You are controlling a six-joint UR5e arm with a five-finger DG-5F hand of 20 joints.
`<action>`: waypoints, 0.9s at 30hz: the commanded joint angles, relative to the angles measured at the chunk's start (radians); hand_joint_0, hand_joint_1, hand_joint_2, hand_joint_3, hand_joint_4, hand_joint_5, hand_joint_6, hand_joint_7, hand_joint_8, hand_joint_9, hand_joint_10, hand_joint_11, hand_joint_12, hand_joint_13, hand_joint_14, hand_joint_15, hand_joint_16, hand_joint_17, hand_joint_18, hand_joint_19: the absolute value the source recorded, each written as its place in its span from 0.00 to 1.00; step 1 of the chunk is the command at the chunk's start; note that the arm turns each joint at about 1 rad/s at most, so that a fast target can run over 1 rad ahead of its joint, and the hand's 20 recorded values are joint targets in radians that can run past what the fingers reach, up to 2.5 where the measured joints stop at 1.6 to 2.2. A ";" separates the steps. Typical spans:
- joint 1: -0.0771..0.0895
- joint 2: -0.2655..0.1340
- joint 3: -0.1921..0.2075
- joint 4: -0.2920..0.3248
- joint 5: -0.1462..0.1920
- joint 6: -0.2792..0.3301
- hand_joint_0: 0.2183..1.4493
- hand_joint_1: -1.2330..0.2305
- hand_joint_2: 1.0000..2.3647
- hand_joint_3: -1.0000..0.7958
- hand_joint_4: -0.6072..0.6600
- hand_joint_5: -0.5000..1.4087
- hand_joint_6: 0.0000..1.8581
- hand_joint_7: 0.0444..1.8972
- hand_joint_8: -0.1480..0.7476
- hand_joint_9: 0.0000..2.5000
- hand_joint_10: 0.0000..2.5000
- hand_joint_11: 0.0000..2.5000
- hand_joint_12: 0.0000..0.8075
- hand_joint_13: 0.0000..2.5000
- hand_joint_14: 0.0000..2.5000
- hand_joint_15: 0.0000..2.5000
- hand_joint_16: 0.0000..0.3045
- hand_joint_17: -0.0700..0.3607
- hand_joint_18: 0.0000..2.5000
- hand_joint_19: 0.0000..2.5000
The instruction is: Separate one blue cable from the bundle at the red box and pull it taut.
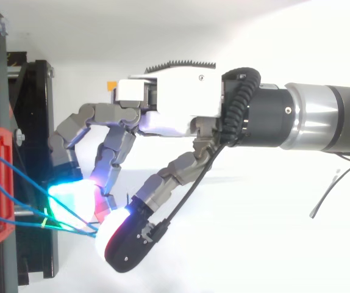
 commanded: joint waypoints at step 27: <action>0.001 0.000 0.000 0.000 0.000 0.001 0.18 0.34 0.00 0.28 0.57 0.23 0.40 0.58 0.56 0.50 0.01 0.29 0.52 0.48 0.01 0.27 0.22 0.51 0.38 0.28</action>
